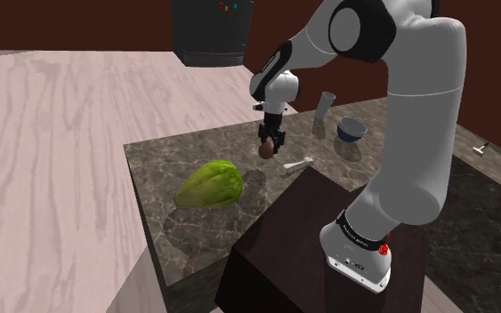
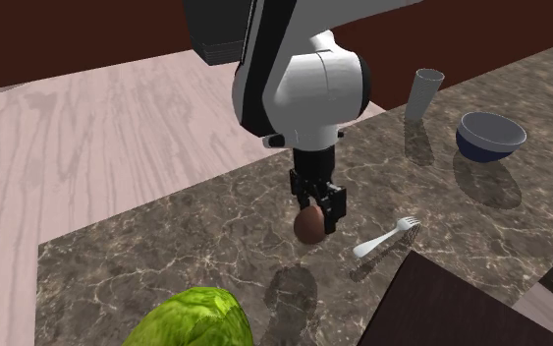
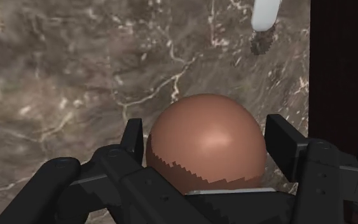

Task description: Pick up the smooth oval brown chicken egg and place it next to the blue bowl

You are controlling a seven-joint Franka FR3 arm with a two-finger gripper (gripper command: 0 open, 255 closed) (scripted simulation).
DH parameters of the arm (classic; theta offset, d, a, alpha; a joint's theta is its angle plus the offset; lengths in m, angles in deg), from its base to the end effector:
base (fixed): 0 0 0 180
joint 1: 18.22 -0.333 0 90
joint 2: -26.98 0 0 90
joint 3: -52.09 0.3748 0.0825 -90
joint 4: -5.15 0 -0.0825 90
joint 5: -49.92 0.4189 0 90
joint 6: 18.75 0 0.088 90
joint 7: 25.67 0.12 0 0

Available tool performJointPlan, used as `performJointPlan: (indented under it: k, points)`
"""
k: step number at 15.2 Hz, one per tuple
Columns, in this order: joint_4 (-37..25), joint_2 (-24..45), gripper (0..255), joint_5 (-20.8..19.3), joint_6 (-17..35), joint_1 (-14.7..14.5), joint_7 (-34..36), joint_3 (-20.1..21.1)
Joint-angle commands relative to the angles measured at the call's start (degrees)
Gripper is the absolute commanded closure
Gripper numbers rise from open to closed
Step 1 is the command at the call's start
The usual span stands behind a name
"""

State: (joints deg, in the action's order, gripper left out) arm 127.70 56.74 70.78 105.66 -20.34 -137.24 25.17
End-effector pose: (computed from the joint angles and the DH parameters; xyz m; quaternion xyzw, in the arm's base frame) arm 0.5115 -0.2253 0.1660 -0.7949 -0.5735 0.0655 0.1872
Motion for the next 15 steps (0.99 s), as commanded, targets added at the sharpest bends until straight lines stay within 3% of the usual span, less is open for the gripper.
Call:
performJointPlan:
  k: [1,15]
  points:
    - [0.43,-1.64,255,-0.94,-1.05,-0.42,0.52,-0.69]
    - [0.59,-10.97,255,-6.70,-8.79,-2.76,4.57,-3.96]
